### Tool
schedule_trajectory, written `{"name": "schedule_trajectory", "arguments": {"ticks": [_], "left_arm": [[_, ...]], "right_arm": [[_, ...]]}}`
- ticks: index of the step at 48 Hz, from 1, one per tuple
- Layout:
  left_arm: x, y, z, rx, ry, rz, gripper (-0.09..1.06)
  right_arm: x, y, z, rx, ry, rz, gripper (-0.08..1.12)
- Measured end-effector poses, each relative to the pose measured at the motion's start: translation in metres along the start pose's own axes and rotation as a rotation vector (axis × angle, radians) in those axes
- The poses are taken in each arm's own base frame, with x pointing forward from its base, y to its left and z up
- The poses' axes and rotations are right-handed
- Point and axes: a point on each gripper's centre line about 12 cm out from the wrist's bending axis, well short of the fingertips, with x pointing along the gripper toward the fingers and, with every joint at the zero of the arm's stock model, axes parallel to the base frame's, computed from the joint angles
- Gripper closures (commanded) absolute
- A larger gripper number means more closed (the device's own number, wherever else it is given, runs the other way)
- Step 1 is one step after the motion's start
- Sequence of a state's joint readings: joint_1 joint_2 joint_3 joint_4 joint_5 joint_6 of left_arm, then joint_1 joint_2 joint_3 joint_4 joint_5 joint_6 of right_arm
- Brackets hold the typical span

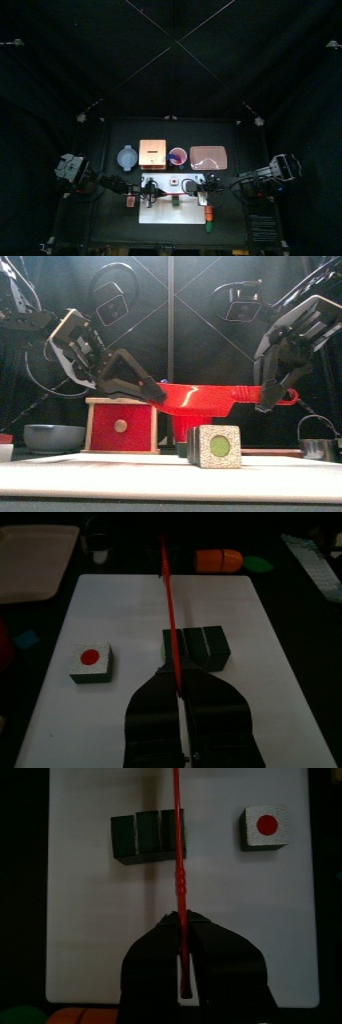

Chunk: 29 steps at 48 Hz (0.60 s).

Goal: Cut the sushi into 4 pieces with the knife
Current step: Cut the sushi into 4 pieces

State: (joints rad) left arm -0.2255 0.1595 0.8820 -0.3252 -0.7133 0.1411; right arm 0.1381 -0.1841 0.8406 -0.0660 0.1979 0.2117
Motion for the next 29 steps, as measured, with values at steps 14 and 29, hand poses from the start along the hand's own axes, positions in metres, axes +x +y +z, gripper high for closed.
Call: {"name": "schedule_trajectory", "arguments": {"ticks": [14, 29], "left_arm": [[0.008, -0.005, -0.013, 0.005, 0.034, -0.002, 0.87], [0.009, -0.004, -0.016, -0.008, 0.042, 0.011, 0.87]], "right_arm": [[0.005, 0.002, -0.003, 0.003, 0.012, 0.006, 1.00], [0.014, 0.002, -0.008, 0.004, 0.042, 0.002, 1.00]]}}
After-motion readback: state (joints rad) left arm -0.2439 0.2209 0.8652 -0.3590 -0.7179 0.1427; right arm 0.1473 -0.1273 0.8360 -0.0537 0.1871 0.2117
